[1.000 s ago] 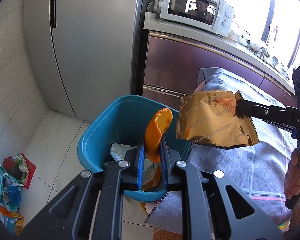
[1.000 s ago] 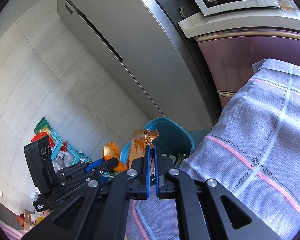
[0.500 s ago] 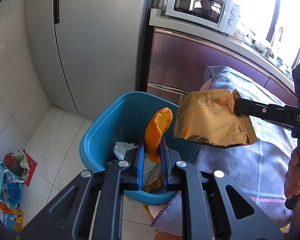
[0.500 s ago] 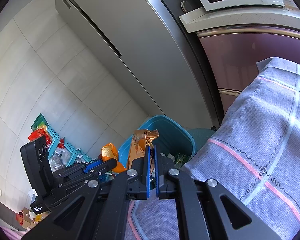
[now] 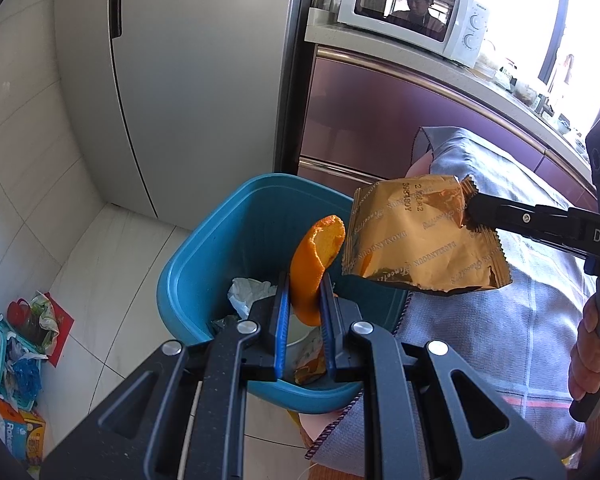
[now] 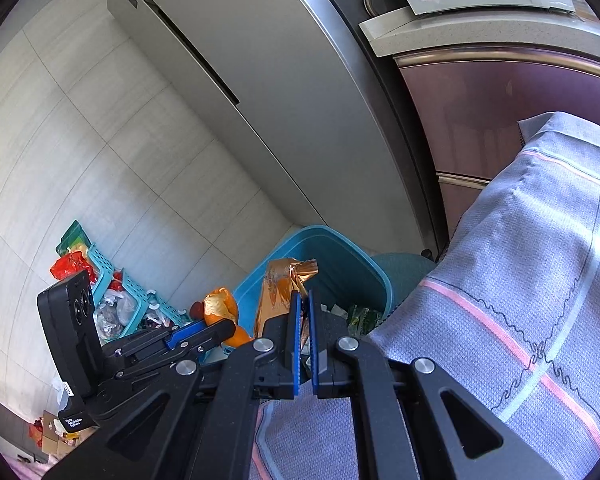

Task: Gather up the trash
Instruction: 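Lower both tools into the teal bin and open them to drop the items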

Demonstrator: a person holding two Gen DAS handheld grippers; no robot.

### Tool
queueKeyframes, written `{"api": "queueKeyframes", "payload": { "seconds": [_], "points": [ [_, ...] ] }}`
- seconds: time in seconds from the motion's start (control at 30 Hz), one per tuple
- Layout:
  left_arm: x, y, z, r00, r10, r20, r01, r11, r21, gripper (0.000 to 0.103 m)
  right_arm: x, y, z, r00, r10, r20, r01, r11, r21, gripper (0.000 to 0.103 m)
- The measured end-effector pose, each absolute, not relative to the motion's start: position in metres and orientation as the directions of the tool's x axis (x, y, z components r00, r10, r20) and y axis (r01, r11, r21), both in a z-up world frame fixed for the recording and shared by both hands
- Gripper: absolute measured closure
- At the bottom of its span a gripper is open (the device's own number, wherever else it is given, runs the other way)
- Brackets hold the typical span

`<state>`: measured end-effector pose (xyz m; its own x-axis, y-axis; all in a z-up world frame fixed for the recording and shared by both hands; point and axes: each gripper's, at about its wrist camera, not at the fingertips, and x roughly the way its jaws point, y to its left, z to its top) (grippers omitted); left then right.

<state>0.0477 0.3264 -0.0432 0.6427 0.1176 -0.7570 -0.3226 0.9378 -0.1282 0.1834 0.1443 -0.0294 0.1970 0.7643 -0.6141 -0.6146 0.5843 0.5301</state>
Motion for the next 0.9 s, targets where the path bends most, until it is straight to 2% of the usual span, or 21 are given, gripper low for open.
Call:
{"api": "queueKeyframes", "payload": {
  "seconds": [0.9],
  "points": [
    [0.061,0.337,-0.07,0.6,0.102,-0.794,-0.35,0.926,-0.145,0.088,0.192,0.174,-0.045,0.178,0.722,-0.668,-0.631,0.605,0.486,0.1]
  ]
}}
